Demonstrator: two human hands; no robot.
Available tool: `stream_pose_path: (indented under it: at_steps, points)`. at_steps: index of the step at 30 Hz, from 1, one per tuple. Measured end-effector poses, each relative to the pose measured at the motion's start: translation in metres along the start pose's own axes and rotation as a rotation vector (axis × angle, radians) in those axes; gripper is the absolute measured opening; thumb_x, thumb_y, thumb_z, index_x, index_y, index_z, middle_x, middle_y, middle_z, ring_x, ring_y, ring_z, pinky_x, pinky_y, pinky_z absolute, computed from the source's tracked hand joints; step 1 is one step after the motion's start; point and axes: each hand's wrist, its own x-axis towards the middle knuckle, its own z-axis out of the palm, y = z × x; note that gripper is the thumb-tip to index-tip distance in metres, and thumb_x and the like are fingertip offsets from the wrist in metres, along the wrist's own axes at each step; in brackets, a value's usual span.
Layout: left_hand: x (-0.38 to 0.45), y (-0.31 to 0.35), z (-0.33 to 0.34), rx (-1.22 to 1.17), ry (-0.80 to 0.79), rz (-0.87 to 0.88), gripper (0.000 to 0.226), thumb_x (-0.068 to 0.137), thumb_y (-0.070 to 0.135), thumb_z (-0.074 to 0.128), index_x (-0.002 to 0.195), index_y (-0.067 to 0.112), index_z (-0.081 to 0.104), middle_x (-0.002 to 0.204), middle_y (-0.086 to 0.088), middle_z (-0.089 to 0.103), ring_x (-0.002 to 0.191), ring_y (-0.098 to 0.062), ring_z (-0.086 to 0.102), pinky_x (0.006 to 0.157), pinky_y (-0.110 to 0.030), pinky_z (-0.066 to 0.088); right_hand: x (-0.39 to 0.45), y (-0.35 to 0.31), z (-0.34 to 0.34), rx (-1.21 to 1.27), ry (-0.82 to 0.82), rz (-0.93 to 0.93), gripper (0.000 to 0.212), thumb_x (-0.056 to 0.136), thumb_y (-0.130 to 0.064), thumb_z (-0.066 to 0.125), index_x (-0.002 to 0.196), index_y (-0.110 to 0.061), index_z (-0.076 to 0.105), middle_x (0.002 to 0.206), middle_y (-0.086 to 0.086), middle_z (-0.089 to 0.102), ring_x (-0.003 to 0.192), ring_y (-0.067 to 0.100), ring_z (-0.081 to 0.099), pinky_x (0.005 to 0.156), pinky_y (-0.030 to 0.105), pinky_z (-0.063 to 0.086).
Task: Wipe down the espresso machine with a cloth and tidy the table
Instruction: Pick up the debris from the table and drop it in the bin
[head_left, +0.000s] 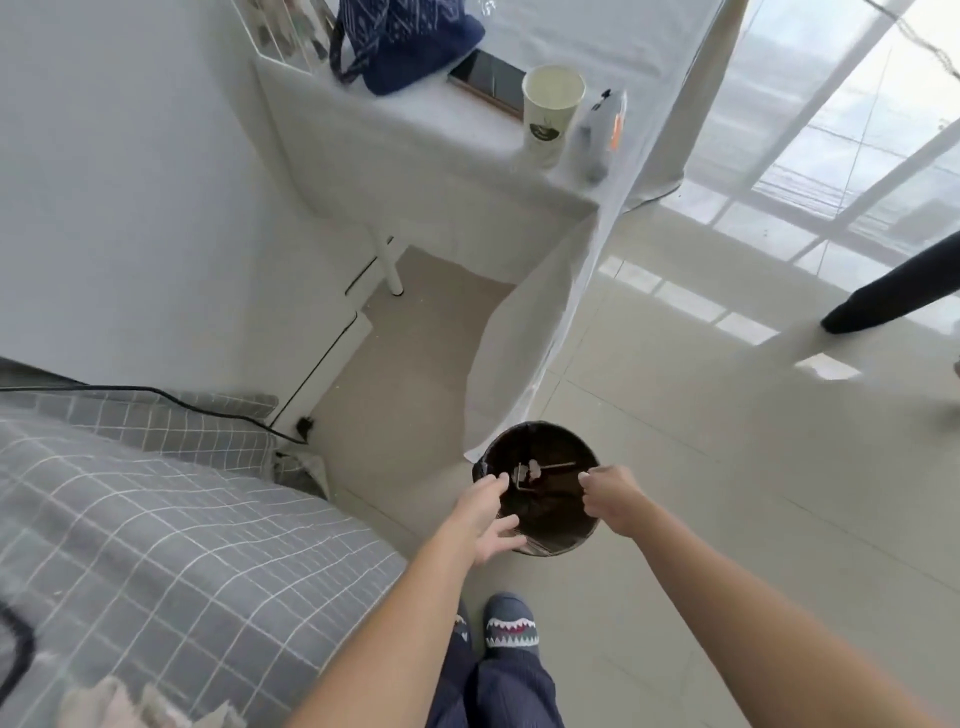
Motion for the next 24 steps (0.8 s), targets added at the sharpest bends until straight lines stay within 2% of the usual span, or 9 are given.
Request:
stream_pose_path:
  at_steps: [4,6,8,12,15,16,18,22,24]
  points:
    - [-0.045,0.002,-0.011,0.045,0.051,0.069,0.049,0.099,0.027,0.045,0.146,0.019,0.031,0.152,-0.011,0.034,0.133,-0.032,0.043,0.106,-0.049,0.036,-0.015,-0.002,0.006,-0.012,-0.120,-0.030,0.034,0.090,0.003,0.052,0.123,0.010,0.054,0.130,0.032,0.056,0.065,0.015,0.053,0.061,0.028,0.047]
    - [-0.079,0.004,-0.017,0.050,0.080,0.128,0.046,0.100,0.025,0.044,0.144,0.018,0.034,0.149,-0.009,0.039,0.128,-0.029,0.047,0.107,-0.046,0.035,-0.035,-0.016,0.013,-0.026,-0.152,-0.072,0.034,0.089,0.006,0.052,0.123,0.011,0.054,0.116,0.030,0.062,0.067,0.017,0.054,0.064,0.030,0.048]
    - [-0.109,0.003,-0.029,0.045,0.099,0.185,0.045,0.099,0.025,0.045,0.142,0.018,0.037,0.145,-0.009,0.043,0.115,-0.025,0.052,0.107,-0.046,0.035,-0.061,-0.034,0.025,-0.055,-0.218,-0.113,0.036,0.090,0.006,0.052,0.126,0.009,0.052,0.094,0.016,0.062,0.071,0.019,0.057,0.068,0.032,0.050]
    - [-0.165,-0.005,-0.071,0.013,0.157,0.321,0.042,0.097,0.030,0.047,0.138,0.022,0.042,0.136,-0.006,0.049,0.112,-0.023,0.053,0.102,-0.043,0.039,-0.121,-0.071,0.066,-0.229,-0.309,-0.260,0.038,0.094,0.006,0.048,0.131,0.013,0.046,0.079,0.010,0.055,0.073,0.025,0.056,0.079,0.042,0.052]
    - [-0.206,-0.020,-0.112,-0.019,0.230,0.451,0.024,0.097,0.031,0.049,0.120,0.027,0.054,0.121,-0.001,0.058,0.102,-0.018,0.059,0.095,-0.038,0.044,-0.172,-0.085,0.110,-0.335,-0.350,-0.394,0.033,0.096,0.006,0.043,0.126,0.018,0.045,0.068,0.010,0.049,0.059,0.021,0.045,0.055,0.029,0.039]
    - [-0.218,-0.027,-0.128,-0.029,0.275,0.506,0.015,0.096,0.030,0.049,0.109,0.028,0.057,0.115,0.000,0.061,0.098,-0.016,0.061,0.090,-0.035,0.046,-0.189,-0.086,0.126,-0.367,-0.350,-0.444,0.031,0.095,0.003,0.046,0.124,0.014,0.050,0.068,0.009,0.051,0.057,0.020,0.045,0.053,0.027,0.037]
    - [-0.239,-0.046,-0.164,-0.043,0.398,0.617,0.011,0.096,0.028,0.050,0.099,0.029,0.061,0.108,0.002,0.066,0.094,-0.014,0.065,0.082,-0.031,0.049,-0.224,-0.080,0.161,-0.463,-0.377,-0.574,0.026,0.092,-0.003,0.054,0.116,0.004,0.061,0.072,0.008,0.059,0.060,0.020,0.053,0.055,0.028,0.043]
    - [-0.266,-0.093,-0.245,0.031,0.722,0.745,0.016,0.095,0.021,0.051,0.104,0.021,0.065,0.103,0.006,0.068,0.092,-0.007,0.063,0.071,-0.017,0.048,-0.289,-0.039,0.221,-0.777,-0.442,-0.896,0.015,0.088,-0.025,0.065,0.098,-0.016,0.073,0.089,0.003,0.073,0.079,0.016,0.067,0.076,0.034,0.056]
    - [-0.269,-0.116,-0.280,0.067,0.830,0.750,0.016,0.095,0.016,0.052,0.101,0.017,0.066,0.102,0.006,0.066,0.092,-0.008,0.060,0.068,-0.014,0.043,-0.316,-0.007,0.247,-0.930,-0.455,-1.004,0.021,0.085,-0.037,0.066,0.091,-0.018,0.073,0.088,0.000,0.073,0.080,0.014,0.068,0.075,0.033,0.057]
